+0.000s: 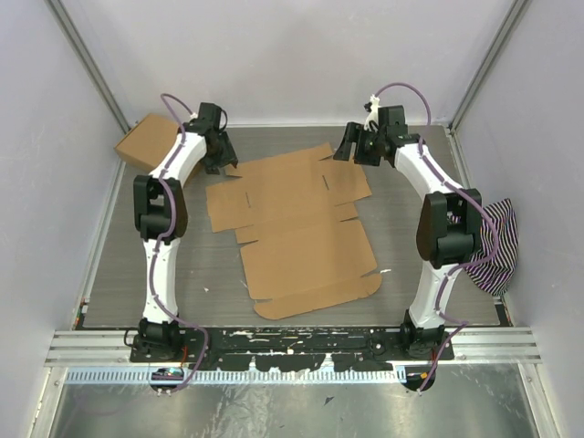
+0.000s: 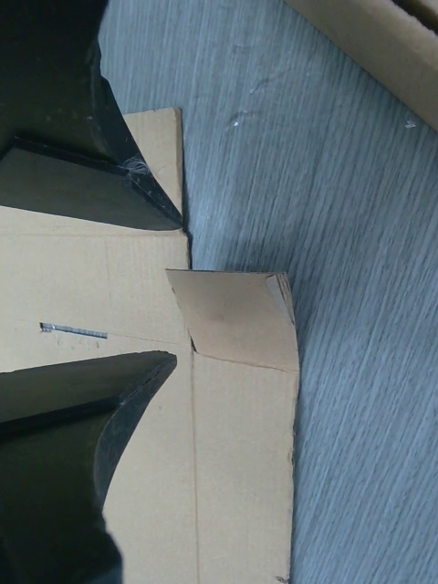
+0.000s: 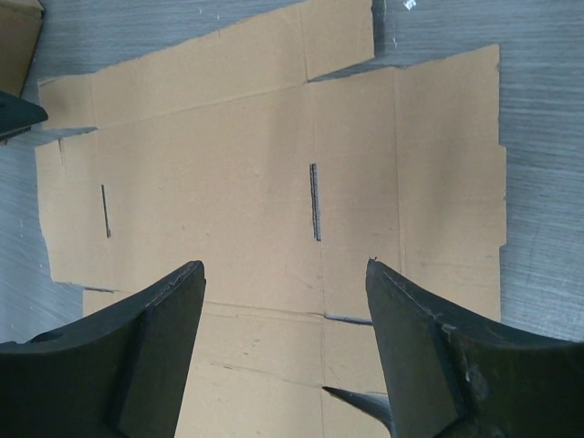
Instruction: Fold the paper box
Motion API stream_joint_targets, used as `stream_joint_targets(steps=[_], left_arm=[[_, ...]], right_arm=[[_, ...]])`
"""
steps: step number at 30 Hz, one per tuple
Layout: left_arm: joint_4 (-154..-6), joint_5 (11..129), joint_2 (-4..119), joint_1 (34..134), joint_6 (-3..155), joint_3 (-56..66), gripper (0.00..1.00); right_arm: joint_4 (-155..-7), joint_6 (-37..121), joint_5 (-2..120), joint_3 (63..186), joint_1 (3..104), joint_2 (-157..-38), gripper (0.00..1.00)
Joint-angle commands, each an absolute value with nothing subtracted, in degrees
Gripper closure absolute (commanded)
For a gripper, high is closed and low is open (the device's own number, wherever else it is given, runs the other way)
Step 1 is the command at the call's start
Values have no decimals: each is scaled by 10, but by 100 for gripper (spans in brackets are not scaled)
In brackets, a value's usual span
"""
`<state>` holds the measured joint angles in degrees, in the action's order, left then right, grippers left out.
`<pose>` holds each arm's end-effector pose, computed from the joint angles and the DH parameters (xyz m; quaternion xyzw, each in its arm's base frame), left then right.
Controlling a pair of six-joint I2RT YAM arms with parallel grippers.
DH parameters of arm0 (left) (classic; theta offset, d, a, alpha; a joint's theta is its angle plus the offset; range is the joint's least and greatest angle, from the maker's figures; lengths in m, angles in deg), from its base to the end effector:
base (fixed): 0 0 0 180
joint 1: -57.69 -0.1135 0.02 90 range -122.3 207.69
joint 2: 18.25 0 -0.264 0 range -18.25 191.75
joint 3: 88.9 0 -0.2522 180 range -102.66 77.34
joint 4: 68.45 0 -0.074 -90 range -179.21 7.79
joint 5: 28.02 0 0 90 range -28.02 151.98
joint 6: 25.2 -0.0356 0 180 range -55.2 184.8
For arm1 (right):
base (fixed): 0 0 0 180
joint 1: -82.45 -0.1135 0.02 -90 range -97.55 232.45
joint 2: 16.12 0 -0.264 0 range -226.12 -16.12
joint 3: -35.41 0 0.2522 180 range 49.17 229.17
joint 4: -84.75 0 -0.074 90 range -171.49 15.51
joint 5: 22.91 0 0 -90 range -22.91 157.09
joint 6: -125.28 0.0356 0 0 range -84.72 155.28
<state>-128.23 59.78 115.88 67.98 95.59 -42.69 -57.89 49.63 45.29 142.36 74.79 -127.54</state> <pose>0.5026 -0.0899 0.2065 -0.1768 0.9497 -0.0731 0.2479 0.4419 0.0728 0.2682 -0.0247 0.8994 0.2460 0.3604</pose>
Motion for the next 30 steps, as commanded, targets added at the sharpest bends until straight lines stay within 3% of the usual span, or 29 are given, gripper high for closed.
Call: stream_joint_targets(steps=[1,12,17,24,30], left_arm=[[-1281,599,1171,680,971,-450,38],[-1267,588,1215,680,978,-470,41],[-1245,615,1219,679,978,-466,58],[-1225,655,1198,681,957,-443,96],[-1213,739,1157,681,908,-399,100]], right_arm=[[-605,500,445,1413,746,-1233,24],[-603,498,441,1395,745,-1223,24],[-605,501,434,1389,745,-1220,26],[-594,506,432,1387,745,-1212,30],[-562,499,456,1411,745,-1222,29]])
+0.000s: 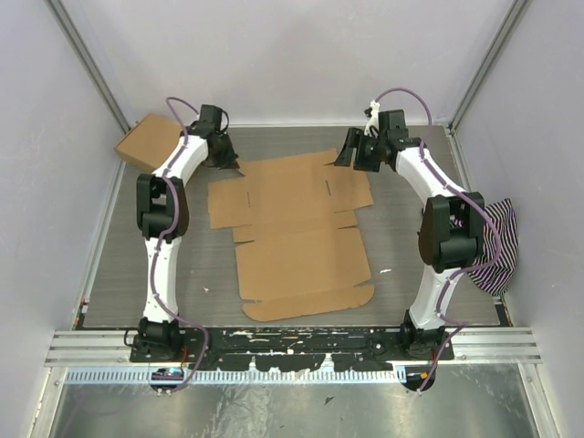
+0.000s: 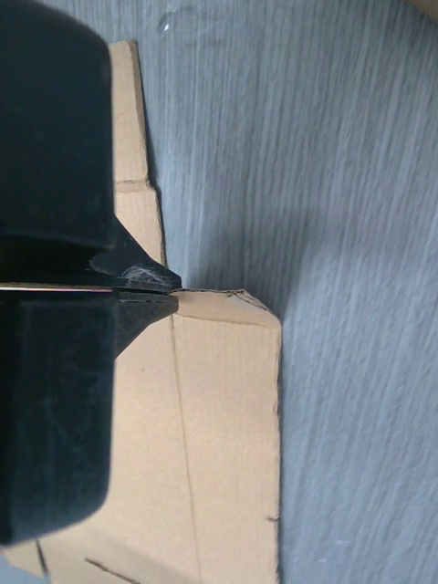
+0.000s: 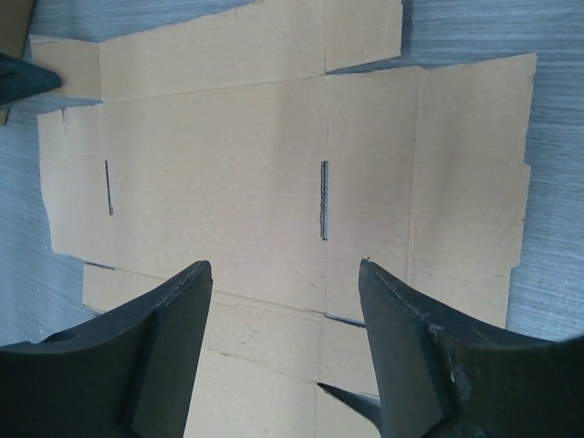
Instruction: Fold the paper box
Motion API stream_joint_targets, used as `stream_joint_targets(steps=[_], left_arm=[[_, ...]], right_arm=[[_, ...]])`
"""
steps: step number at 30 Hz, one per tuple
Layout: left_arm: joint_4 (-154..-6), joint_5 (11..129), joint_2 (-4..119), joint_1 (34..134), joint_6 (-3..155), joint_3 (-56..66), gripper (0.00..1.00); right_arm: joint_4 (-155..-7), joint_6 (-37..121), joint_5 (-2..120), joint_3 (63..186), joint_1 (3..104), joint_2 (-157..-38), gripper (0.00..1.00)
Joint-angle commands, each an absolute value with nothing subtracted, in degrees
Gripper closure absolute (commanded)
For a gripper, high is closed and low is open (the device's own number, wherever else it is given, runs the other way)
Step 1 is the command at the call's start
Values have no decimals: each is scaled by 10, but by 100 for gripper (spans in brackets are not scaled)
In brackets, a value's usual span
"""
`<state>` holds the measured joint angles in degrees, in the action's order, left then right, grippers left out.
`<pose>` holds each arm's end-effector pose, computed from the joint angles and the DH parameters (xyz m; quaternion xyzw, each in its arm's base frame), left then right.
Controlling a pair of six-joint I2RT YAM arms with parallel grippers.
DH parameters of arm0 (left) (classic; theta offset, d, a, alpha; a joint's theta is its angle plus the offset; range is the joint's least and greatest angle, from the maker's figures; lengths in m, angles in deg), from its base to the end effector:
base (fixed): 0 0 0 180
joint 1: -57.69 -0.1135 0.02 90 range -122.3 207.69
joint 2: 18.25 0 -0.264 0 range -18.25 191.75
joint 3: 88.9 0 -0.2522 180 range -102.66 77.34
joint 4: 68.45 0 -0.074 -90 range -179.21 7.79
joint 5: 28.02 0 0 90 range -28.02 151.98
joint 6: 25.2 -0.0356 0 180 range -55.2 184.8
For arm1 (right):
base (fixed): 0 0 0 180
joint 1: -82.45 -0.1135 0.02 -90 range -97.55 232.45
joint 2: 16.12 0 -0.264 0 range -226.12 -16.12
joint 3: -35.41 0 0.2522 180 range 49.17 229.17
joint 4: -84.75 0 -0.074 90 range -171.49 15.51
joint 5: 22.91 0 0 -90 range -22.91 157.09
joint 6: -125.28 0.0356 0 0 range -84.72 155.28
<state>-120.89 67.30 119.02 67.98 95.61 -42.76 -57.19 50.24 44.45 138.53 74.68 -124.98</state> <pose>0.5180 -0.0974 0.1871 -0.1567 0.9420 -0.1445 0.2591 0.4276 0.0722 0.2641 -0.0203 0.9050 0.2528 0.3416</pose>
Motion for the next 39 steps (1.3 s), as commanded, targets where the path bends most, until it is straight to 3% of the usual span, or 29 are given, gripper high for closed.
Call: stream_joint_targets(steps=[1,18,24,34,37,39], left_arm=[[-1218,749,1154,682,898,-399,100],[-1246,738,1080,726,859,-311,100],[-1247,698,1059,730,885,-281,97],[-1217,683,1043,739,918,-242,96],[-1213,682,1040,740,922,-236,95],[-1211,681,1037,740,923,-231,95]], right_arm=[[-554,495,461,1419,745,-1227,29],[-474,479,563,1609,745,-1429,27],[-450,494,599,1563,743,-1414,28],[-477,494,554,1485,723,-1386,33],[-480,493,548,1499,714,-1399,38],[-480,493,544,1512,709,-1407,51]])
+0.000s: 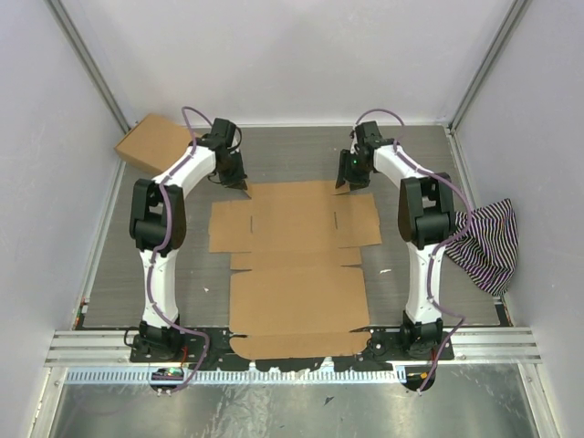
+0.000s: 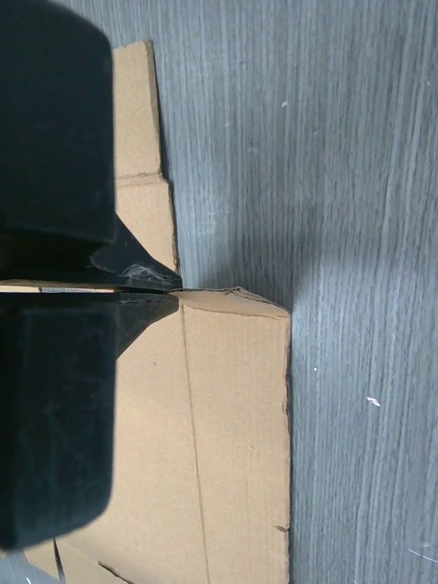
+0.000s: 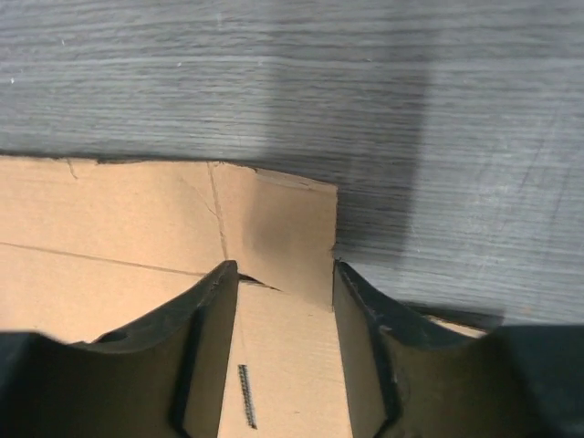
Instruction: Fold the paper box
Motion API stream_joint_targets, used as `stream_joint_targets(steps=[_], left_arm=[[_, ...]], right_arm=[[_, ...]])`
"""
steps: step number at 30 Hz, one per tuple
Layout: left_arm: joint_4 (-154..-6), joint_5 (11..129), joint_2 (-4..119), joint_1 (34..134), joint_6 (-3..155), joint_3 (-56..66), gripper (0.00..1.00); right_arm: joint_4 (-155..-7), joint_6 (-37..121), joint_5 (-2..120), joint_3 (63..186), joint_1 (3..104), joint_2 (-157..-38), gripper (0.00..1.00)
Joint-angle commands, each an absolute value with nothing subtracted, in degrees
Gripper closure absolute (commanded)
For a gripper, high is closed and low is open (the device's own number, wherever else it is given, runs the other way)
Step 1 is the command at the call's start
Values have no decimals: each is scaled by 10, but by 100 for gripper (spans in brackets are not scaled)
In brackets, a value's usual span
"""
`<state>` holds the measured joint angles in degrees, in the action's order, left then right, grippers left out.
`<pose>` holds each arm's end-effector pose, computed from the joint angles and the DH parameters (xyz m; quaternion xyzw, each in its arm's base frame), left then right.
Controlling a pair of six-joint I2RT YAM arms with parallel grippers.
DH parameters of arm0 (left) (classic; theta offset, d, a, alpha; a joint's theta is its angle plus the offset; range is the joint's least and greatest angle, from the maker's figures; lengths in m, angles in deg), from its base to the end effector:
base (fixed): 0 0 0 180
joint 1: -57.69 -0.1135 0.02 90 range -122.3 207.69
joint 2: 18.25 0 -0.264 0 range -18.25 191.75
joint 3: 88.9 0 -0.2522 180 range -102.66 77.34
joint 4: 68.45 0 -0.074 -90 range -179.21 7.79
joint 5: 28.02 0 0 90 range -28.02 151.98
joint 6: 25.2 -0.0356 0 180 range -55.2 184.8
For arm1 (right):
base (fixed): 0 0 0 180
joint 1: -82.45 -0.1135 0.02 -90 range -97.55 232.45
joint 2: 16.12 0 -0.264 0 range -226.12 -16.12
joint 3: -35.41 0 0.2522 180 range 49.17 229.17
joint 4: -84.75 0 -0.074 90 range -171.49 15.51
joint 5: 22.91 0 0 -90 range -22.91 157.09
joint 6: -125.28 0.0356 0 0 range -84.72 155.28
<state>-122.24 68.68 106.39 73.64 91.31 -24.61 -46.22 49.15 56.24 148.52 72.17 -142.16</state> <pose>0.4501 -0.1330 0.1944 -0.0756 0.9673 -0.1382 0.1989 0.4636 0.0909 0.1744 0.0074 0.9661 0.1401 0.2167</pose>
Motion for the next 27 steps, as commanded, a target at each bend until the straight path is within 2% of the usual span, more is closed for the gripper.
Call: stream_joint_targets(steps=[1,3,6,10,13,21,22,25,27], left_arm=[[-1210,681,1034,740,923,-229,95],[-1211,678,1031,740,924,-227,95],[-1210,676,1027,740,925,-228,94],[-1211,680,1029,740,928,-239,94],[-1214,683,1037,744,928,-255,92],[-1229,697,1063,749,929,-283,78],[-1229,696,1062,749,929,-283,77],[-1230,695,1060,750,929,-283,73],[-1232,696,1062,749,928,-288,71]], right_arm=[[-478,493,545,1519,706,-1410,60],[-472,493,552,1539,702,-1416,70],[-468,489,580,1562,694,-1419,77],[-458,471,609,1600,683,-1428,82],[-444,458,618,1634,675,-1444,82],[-428,460,595,1659,655,-1467,71],[-427,463,600,1653,654,-1465,67],[-434,480,638,1624,655,-1442,47],[-437,492,668,1601,655,-1424,38]])
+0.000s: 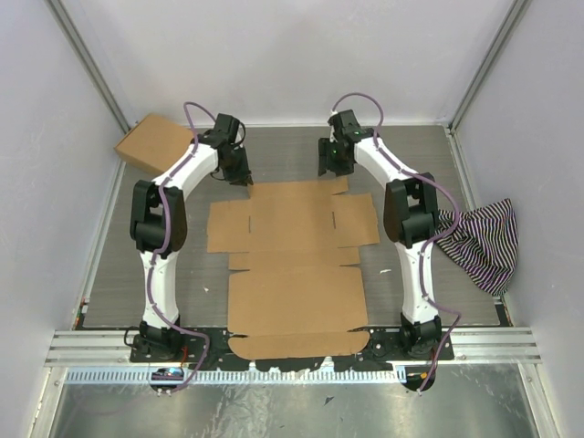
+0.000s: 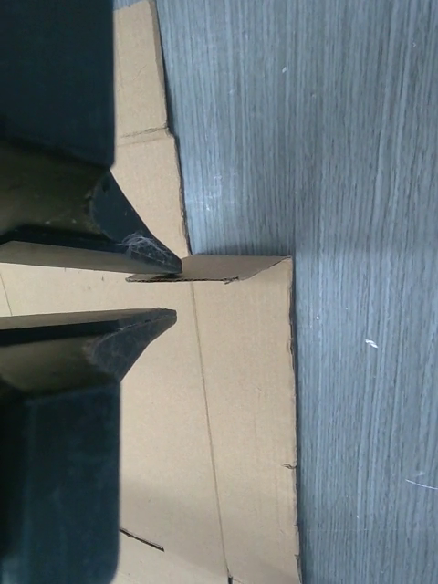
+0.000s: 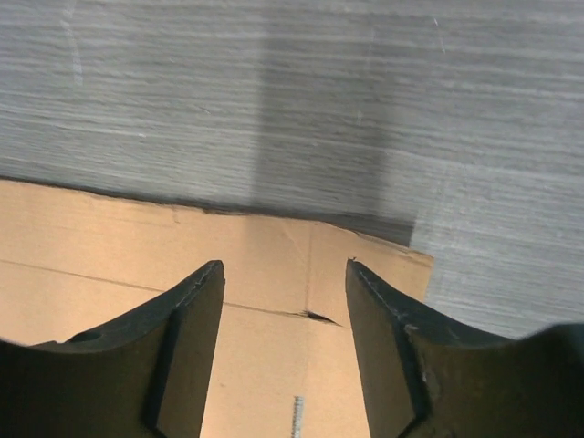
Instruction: Fold the paper box
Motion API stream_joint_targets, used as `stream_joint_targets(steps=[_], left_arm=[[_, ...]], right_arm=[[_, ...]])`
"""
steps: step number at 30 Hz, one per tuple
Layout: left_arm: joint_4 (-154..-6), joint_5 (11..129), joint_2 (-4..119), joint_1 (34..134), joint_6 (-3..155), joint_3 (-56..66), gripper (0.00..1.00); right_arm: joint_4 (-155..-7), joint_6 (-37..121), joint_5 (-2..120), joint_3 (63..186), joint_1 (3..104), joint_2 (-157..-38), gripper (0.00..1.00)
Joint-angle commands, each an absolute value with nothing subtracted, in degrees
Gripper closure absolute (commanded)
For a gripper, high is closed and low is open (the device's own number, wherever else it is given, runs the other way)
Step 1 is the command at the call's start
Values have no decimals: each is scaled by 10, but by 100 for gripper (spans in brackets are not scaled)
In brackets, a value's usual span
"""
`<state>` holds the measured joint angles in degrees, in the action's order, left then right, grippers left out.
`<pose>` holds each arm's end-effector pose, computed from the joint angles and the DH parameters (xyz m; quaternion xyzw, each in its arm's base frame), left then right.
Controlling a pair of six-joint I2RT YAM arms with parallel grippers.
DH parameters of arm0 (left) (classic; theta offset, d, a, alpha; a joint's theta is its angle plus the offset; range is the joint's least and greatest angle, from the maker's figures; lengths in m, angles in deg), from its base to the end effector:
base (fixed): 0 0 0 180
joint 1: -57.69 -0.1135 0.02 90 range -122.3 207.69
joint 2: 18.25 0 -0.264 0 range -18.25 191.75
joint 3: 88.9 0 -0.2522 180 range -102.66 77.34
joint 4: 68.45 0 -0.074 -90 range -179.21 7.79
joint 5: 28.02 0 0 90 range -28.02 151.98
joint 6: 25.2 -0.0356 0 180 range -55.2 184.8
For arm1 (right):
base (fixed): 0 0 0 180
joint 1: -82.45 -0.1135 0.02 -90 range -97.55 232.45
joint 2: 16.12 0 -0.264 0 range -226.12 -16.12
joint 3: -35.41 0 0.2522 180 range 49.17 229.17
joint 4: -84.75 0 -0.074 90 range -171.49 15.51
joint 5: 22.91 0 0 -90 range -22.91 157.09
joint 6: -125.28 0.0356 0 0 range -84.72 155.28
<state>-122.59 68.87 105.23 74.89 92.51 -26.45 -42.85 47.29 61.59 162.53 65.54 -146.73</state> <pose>0.4487 -0.1434 0.2129 -0.0729 0.9617 -0.1521 0.2160 0.4821 0.1501 0.2080 -0.0549 0.9534 0.1176 0.2722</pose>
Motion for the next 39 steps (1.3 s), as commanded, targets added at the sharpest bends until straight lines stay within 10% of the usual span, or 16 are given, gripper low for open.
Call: stream_joint_targets(steps=[1,39], left_arm=[[-1233,696,1063,749,928,-290,70],[-1214,743,1135,762,946,-326,70]], right_arm=[[-439,497,685,1591,656,-1416,36],[-488,526,554,1548,637,-1390,36]])
